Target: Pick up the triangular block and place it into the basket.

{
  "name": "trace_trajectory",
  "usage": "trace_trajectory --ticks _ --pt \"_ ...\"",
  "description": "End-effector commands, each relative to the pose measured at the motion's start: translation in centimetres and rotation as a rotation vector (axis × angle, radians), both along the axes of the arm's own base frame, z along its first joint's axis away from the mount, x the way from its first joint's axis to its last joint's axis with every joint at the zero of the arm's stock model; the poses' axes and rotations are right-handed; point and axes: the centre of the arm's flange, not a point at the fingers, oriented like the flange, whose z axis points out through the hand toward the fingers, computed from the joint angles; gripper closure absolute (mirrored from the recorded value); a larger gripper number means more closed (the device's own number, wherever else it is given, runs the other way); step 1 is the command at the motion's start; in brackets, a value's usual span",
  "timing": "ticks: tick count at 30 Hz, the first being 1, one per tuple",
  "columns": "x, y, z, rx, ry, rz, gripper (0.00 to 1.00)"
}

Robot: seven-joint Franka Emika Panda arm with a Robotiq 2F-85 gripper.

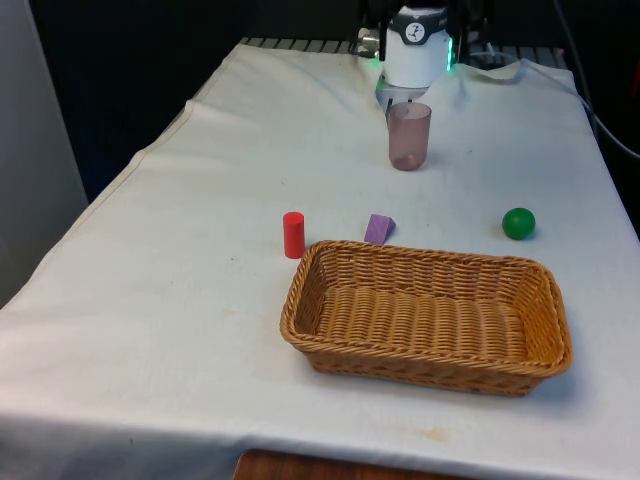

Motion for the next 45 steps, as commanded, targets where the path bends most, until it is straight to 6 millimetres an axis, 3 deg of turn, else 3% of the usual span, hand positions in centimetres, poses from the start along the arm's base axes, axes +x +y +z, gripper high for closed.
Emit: trace_trajectory --ticks 1,21,45 --pt "-0.3 -0.2 -0.3 -0.008 -0.017 -0.002 0.00" --pt "-2.5 -0.8 -5.7 -0.013 -0.066 0.002 0.00" --pt "-2.2 -1.7 -14.6 -0.053 -0.084 -0.050 0.00"
